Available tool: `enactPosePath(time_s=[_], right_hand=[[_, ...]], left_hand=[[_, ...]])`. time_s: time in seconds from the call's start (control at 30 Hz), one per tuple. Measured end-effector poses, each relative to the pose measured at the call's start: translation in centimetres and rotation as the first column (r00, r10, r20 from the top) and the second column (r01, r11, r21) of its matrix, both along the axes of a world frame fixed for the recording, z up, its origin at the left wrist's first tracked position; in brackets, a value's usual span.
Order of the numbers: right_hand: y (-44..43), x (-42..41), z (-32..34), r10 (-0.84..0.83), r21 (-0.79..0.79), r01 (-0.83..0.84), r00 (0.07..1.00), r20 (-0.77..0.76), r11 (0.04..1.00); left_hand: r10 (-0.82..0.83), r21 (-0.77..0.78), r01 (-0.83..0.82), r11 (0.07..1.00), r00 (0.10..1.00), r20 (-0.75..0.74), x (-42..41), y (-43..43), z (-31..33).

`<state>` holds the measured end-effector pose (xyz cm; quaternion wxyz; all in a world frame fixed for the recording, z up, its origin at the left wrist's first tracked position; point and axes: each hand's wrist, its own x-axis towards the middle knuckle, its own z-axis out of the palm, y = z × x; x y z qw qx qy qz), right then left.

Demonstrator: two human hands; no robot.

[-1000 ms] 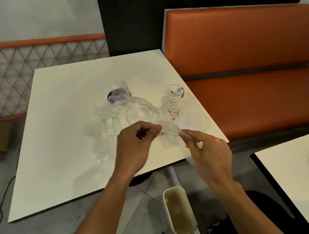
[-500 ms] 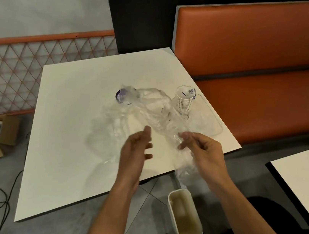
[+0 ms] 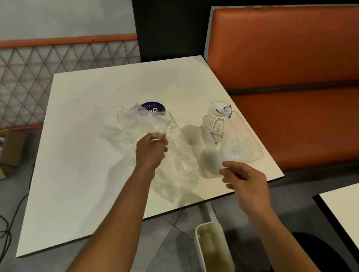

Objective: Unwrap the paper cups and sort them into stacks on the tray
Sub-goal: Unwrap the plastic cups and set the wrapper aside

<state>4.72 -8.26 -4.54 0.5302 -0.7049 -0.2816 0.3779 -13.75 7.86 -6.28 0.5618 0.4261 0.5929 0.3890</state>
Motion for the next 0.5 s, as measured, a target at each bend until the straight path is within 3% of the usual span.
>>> enactPosePath(time_s=[0.13, 0.27, 0.4, 0.5], right_hand=[[0.0, 0.9, 0.5, 0.017, -0.013, -0.016, 0.997, 0.069, 1.000], [0.1, 1.5, 0.3, 0.010, -0.024, -0.008, 0.995, 0.104, 1.000], [0.0, 2.7, -0.1, -0.028, -0.031, 0.033, 0.990, 0.138, 0.999], [0.1, 3.9, -0.5, -0.063, -0.038, 0.071, 0.982, 0.179, 0.997]], left_hand=[[-0.075, -0.064, 0.063, 0.996, 0.973, -0.220, 0.0, 3.4, -2.4], [-0.183, -0.088, 0.161, 0.983, 0.858, -0.481, 0.1, 3.9, -2.2], [-0.028, -0.013, 0.025, 1.000, 0.869, -0.494, -0.1, 3.0, -2.5], [0.174, 0.236, -0.073, 0.969, 0.878, -0.445, 0.6, 1.4, -2.5]])
